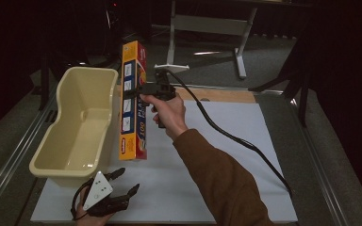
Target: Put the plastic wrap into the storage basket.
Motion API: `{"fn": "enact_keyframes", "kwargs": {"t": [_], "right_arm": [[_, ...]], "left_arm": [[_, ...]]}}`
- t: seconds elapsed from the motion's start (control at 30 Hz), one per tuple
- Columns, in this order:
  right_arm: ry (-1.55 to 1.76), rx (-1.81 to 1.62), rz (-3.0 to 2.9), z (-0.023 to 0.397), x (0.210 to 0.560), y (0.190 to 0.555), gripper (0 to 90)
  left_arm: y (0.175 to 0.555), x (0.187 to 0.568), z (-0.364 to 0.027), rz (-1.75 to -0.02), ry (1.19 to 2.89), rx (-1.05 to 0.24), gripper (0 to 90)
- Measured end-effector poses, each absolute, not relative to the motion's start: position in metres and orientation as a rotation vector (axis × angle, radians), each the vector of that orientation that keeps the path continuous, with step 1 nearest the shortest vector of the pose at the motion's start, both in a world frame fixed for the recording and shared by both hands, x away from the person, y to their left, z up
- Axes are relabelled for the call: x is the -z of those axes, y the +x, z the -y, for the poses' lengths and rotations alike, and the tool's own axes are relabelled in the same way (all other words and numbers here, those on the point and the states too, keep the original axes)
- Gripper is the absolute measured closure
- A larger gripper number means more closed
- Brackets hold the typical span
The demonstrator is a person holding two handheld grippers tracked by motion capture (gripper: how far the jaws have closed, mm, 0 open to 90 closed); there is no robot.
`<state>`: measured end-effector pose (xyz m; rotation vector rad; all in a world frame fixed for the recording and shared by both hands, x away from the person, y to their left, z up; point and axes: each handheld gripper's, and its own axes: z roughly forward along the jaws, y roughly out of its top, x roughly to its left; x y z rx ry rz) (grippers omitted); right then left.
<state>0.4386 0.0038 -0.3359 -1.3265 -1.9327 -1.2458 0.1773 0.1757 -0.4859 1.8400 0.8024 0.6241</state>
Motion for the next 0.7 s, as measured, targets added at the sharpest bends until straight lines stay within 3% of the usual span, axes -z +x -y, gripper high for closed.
{"fn": "enact_keyframes", "kwargs": {"t": [0.7], "right_arm": [[-1.254, 1.279, 1.879, -0.082, 0.330, 0.428, 42.0]], "left_arm": [[0.175, 0.486, -0.173, -0.786, 1.843, -0.642, 31.6]]}}
